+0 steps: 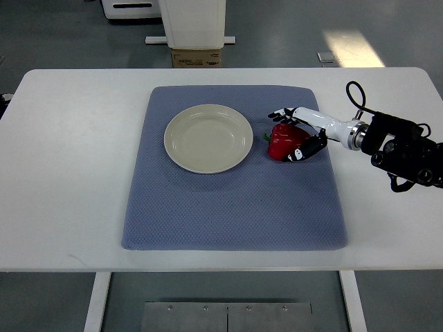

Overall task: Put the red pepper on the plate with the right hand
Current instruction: 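Close the right hand fingers around the red bell pepper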

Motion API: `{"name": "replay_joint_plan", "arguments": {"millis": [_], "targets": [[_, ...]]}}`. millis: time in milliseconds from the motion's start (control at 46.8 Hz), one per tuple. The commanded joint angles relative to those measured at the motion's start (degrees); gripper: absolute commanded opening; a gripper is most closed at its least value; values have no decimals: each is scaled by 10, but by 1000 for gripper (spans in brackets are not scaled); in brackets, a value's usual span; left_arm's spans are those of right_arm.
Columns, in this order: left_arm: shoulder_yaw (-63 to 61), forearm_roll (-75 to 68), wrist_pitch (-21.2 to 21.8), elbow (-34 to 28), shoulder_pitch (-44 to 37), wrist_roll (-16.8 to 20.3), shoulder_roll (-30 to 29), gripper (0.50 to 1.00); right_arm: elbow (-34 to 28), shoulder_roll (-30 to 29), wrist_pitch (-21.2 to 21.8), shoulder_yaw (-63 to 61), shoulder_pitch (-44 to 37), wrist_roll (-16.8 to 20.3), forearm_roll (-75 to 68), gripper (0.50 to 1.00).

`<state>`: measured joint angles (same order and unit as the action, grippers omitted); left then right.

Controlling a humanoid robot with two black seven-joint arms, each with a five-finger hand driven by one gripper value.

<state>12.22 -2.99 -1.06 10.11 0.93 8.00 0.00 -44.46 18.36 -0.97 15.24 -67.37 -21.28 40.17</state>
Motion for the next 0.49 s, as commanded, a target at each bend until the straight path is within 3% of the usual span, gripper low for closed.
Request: {"name": "replay_joint_plan", "arguments": {"millis": [0, 171, 278, 321, 342, 470], "targets": [[0, 0, 0, 0, -1, 0, 0, 1000, 0, 0, 0, 0, 1, 0, 0, 828], [0, 0, 0, 0, -1, 0, 0, 1000, 0, -3, 0, 0, 2, 0, 0, 744], [0, 0, 0, 0, -1, 0, 0, 1000, 1, -3, 0, 0, 2, 1, 0, 632], [0, 0, 0, 0, 0, 0, 0, 1000, 2, -3, 0, 0, 1, 2, 0, 569], [0, 0, 0, 0, 0, 0, 0, 1000, 2, -3, 0, 0, 1, 3, 0, 513], [0, 0, 0, 0, 0, 0, 0, 1000, 2, -1, 0, -2, -8, 6, -1, 500]]}}
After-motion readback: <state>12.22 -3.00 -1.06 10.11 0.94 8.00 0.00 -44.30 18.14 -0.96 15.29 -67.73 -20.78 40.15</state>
